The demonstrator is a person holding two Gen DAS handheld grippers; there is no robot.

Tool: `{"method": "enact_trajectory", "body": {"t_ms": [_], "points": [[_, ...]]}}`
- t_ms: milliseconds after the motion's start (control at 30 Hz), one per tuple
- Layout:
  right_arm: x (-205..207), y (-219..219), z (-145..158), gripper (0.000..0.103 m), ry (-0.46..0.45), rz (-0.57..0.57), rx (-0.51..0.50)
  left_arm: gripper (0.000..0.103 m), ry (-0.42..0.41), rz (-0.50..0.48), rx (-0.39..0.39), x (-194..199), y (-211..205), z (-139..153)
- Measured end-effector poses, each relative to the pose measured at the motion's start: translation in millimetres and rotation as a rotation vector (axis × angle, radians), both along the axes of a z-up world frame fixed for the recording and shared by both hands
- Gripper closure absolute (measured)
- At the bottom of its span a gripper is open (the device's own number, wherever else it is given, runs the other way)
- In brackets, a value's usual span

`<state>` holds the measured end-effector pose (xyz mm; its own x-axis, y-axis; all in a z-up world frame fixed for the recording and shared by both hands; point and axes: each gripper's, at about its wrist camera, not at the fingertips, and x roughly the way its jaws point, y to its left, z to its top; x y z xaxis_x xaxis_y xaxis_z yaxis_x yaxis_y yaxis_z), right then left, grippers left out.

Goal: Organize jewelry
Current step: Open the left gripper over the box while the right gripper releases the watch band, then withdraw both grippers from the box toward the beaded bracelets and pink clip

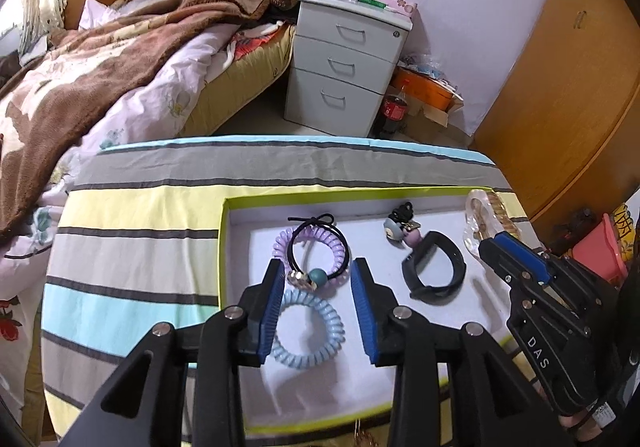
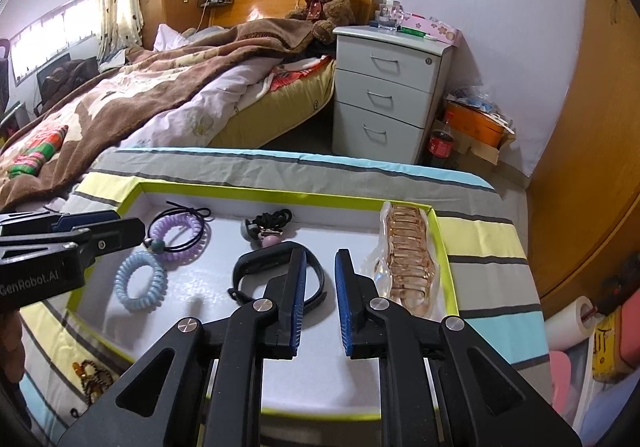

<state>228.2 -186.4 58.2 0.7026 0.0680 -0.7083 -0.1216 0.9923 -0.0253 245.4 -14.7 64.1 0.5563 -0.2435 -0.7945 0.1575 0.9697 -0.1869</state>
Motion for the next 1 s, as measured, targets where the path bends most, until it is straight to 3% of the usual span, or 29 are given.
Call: {"method": "enact_trajectory", "body": {"t_ms": [467, 1000], "points": [[-50, 4, 19, 0.087, -0.047, 0.026, 0.039, 0.064, -0.062, -0.005, 0.006, -53, 2, 22], [-97, 30, 4, 0.082, -0.023, 0.114, 0.076, 0.06, -0.074, 0.076, -0.02, -115, 46, 18]]}}
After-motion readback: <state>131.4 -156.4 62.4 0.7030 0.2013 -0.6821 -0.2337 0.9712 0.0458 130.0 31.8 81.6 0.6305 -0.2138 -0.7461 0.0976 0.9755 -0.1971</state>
